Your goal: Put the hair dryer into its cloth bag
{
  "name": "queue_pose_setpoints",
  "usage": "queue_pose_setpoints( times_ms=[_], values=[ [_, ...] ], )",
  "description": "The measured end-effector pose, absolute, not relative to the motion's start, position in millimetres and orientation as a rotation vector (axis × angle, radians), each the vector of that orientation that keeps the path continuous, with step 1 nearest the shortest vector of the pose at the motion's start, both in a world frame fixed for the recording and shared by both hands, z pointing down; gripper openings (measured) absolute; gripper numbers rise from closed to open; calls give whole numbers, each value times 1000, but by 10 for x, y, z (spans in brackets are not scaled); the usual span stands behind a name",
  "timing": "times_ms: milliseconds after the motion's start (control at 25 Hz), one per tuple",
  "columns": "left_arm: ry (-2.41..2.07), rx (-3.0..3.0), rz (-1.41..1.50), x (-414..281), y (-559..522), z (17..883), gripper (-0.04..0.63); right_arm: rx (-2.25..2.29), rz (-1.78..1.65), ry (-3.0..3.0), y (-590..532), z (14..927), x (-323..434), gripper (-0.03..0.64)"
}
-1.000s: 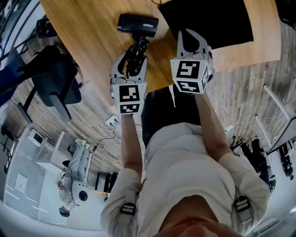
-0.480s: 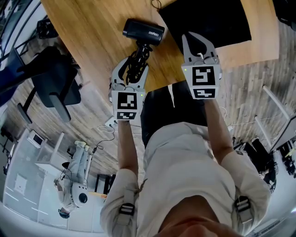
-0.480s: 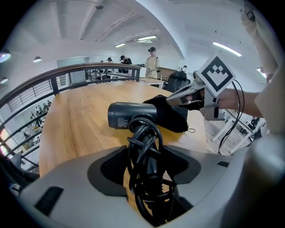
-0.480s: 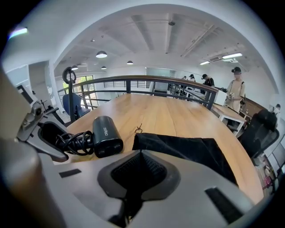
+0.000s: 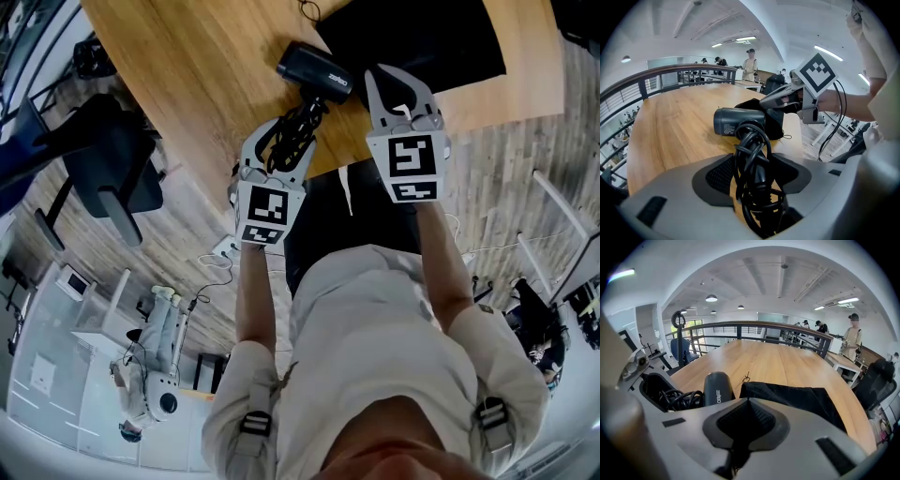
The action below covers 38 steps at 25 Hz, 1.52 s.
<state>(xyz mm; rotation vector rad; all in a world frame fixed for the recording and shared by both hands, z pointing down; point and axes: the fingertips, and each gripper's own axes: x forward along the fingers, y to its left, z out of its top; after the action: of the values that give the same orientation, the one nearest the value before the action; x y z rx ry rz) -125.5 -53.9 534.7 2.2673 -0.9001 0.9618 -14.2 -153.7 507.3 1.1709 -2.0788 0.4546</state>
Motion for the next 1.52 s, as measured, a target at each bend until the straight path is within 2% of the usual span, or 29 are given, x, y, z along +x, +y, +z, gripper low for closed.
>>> queue_pose_setpoints(
  times_ms=[1520],
  values=[
    [-657,2398,1000,-635,-771,5431,261,1039,400,-2203,-1460,4945,-257,26]
  ],
)
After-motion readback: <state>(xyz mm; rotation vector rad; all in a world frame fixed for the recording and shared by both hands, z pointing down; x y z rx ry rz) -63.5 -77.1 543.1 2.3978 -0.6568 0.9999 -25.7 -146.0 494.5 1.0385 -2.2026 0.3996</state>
